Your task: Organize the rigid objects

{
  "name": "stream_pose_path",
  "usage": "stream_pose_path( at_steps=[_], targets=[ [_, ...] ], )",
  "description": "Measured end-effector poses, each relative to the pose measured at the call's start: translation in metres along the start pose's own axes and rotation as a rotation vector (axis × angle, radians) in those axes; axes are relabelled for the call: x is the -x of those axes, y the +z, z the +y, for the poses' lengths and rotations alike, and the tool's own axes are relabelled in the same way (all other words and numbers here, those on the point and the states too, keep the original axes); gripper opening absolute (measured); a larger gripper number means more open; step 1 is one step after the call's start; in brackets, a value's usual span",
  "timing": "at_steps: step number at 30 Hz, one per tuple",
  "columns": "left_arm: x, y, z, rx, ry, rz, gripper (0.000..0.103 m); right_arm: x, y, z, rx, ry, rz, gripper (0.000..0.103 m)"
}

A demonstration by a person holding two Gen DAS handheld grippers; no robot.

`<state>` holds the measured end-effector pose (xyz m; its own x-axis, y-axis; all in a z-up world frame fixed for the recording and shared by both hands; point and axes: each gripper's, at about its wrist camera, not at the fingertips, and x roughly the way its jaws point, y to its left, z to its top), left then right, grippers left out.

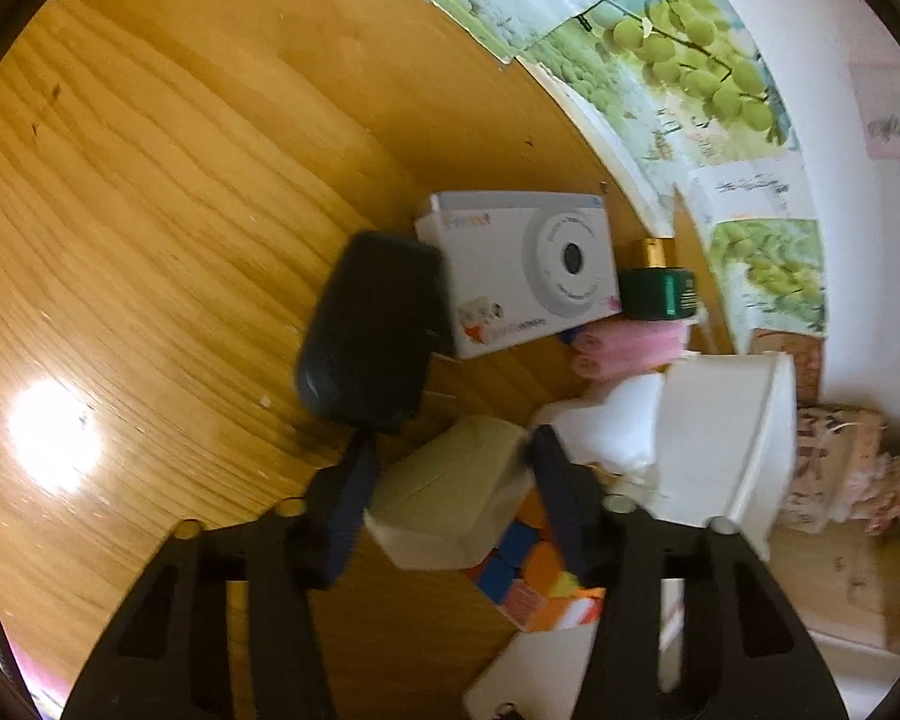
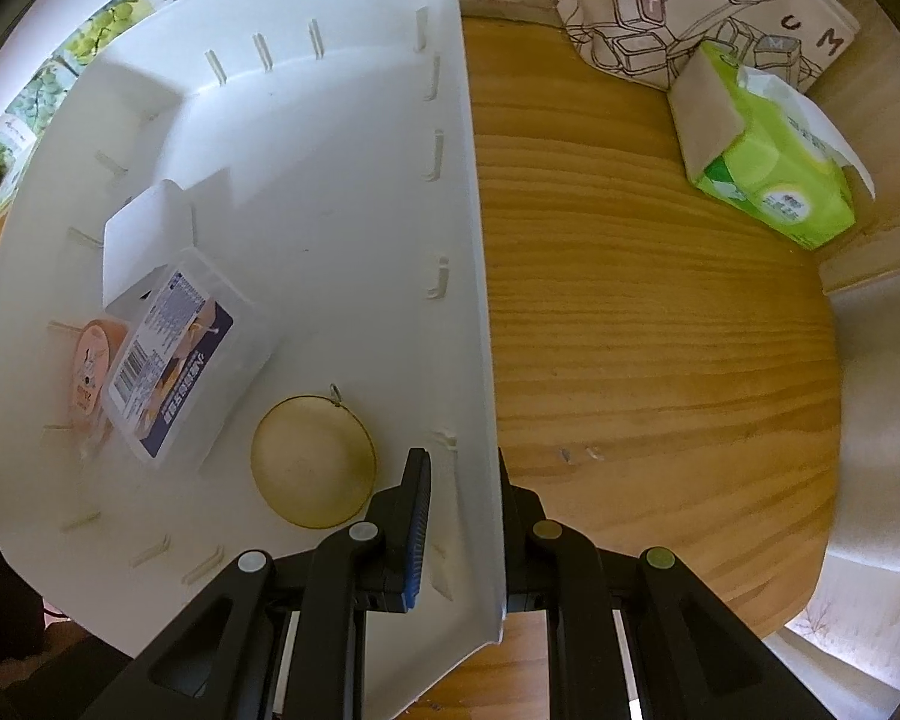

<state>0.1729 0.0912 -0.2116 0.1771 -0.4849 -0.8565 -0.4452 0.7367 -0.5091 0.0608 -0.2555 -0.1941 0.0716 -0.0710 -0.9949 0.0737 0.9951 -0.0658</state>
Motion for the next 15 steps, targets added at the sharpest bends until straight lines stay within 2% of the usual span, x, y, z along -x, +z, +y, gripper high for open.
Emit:
stream_pose_path(
  at_steps=[2,8,11,15],
  targets=[
    [0.002,-0.001,0.000,0.004,-0.035,-0.004,0.031,0.000,-0.001,0.000,0.008,0.003,-0.003,0.017],
    [0.007,-0.006,0.005,0.027,-0.089,-0.014,0.013,0.000,-0.004,-0.003,0.039,0.017,-0.013,0.017],
    [0.010,-0.011,0.007,0.044,-0.099,-0.019,0.007,-0.001,-0.007,-0.002,0.058,0.021,-0.017,0.017],
    [0.012,-0.020,0.012,0.063,-0.127,-0.010,0.005,-0.001,-0.009,0.001,0.083,0.024,-0.023,0.017]
  ],
)
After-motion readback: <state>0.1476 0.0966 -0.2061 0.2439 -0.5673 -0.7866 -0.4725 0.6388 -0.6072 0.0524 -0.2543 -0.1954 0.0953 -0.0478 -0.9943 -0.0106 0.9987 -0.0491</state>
